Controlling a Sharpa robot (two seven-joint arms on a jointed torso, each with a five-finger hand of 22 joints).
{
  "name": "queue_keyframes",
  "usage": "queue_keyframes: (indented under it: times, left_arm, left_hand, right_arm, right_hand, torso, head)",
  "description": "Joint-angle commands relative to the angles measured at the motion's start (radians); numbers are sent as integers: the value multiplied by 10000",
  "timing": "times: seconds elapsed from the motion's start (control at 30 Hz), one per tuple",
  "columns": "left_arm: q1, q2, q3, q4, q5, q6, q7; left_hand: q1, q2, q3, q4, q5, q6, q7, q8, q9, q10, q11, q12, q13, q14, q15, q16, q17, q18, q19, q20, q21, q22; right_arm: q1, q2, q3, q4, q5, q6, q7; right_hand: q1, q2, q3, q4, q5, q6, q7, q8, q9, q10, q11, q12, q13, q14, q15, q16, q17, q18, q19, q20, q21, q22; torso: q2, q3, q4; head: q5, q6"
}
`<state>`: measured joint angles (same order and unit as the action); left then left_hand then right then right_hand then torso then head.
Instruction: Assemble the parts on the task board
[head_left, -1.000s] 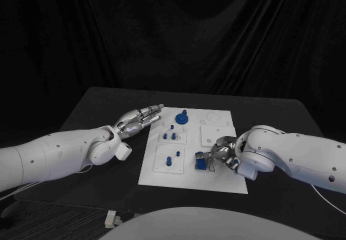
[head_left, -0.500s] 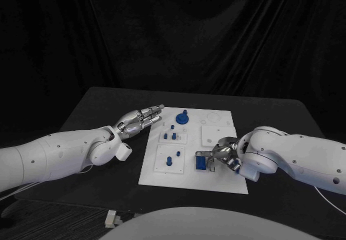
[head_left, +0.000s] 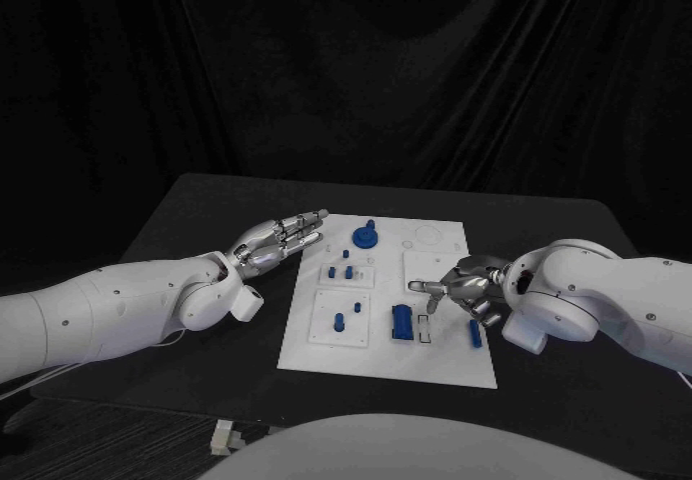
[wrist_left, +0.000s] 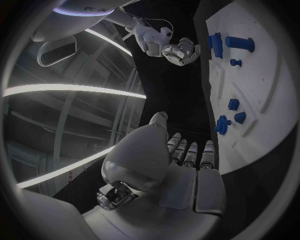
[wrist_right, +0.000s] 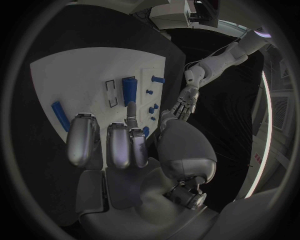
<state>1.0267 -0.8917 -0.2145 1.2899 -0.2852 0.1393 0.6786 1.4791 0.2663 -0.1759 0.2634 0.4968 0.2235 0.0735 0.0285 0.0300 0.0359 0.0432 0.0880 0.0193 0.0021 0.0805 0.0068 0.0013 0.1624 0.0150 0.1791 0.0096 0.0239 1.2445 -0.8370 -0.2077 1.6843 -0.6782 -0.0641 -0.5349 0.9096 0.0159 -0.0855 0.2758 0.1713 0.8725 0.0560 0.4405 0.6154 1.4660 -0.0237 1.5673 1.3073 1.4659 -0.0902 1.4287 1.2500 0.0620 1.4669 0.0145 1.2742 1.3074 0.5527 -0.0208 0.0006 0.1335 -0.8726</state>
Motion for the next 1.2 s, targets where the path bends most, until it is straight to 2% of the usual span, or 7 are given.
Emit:
queue_keyframes:
  times: [0.03, 0.13, 0.3, 0.5, 0.77, 0.93, 1.2]
  left_arm:
    - [-14, 2, 10, 18, 61, 80, 227]
    - [-16, 0, 10, 19, 61, 76, 233]
    - [-19, 15, 10, 3, 61, 87, 232]
    - [-23, 28, 10, 4, 61, 94, 239]
    - [-28, 41, 10, -4, 61, 128, 234]
    - [-30, 33, 10, 1, 61, 144, 228]
    - [-33, 26, 10, 1, 61, 160, 223]
  left_hand:
    - [24, 83, 46, 7, 64, 44, 38, 53, 12, 2, 55, 24, 6, -21, 75, -68, -13, 81, 3, 78, 19, 8]
    - [26, 80, 52, 6, 67, 58, 46, 56, 14, 11, 72, 40, 10, -21, 66, -68, -13, 87, 12, 81, 26, 18]
    - [26, 80, 52, 6, 67, 58, 46, 56, 14, 11, 72, 40, 10, -21, 66, -68, -13, 87, 12, 81, 26, 18]
    - [26, 80, 52, 6, 67, 58, 46, 56, 14, 11, 72, 40, 10, -21, 66, -68, -13, 87, 12, 81, 26, 18]
    - [28, 79, 57, 4, 70, 56, 52, 56, 13, 17, 86, 47, 11, -21, 59, -68, -13, 91, 15, 83, 27, 19]
    - [31, 80, 60, 3, 73, 53, 55, 55, 13, 17, 94, 46, 11, -21, 57, -68, -13, 93, 16, 84, 28, 18]
    - [35, 82, 67, -1, 79, 55, 60, 55, 13, 20, 102, 51, 12, -21, 56, -68, -13, 96, 19, 86, 30, 20]
  right_arm:
    - [169, -183, 2, 168, 325, -379, 467]
    - [284, -404, 2, 260, 316, -300, 404]
    - [301, -563, -1, 237, -186, -26, 226]
    - [77, -521, -1, 275, -1954, 237, 220]
    - [-413, -276, -1, 366, -4905, -387, 793]
    - [-687, -22, -1, 281, -5719, -641, 908]
    - [-999, 386, -1, 46, -6078, -845, 921]
  right_hand:
    - [313, 32, -106, -63, 233, 101, -52, 109, 19, 1048, -18, 35, 2635, 539, -4, 62, 4, 29, 248, 34, 82, 1770]
    - [918, 124, -156, -347, 789, 101, -72, 187, -6, 1048, -40, 35, 2635, 539, -23, 77, 14, 22, 255, 13, 115, 1780]
    - [1925, 164, -65, -999, 937, 169, -103, 280, -49, 1048, -70, 35, 2635, 541, -50, 97, 28, 7, 272, -9, 186, 1801]
    - [2792, 35, -8, -1665, 183, 268, -160, 666, 91, 1048, -125, 35, 2635, 520, -91, 65, -61, 1, 271, -42, 217, 1809]
    - [2771, -87, -454, -1540, -530, -324, -514, 3360, 2336, 1048, -422, 35, 2635, 529, -326, 91, -42, -21, 295, -247, 321, 1841]
    - [2683, -176, -458, -1322, -713, -454, -603, 3902, 2937, 1048, -488, 35, 2635, 519, -382, 72, -92, -15, 289, -300, 292, 1833]
    - [2700, -248, -423, -1239, -780, -507, -652, 4174, 3268, 1048, -526, 35, 2635, 510, -414, 51, -139, 2, 268, -329, 211, 1809]
  torso:
    - [-5, 2, 6]
    - [-7, 2, 9]
    - [-8, -1, 3]
    - [-16, -4, -2]
    - [8, -5, 0]
    - [10, -1, 4]
    - [12, -3, 12]
  head:
    - [-36, 0]
    - [-49, 0]
    - [-64, 0]
    - [-49, 0]
    - [-40, 0]
    - [-55, 0]
    - [-52, 0]
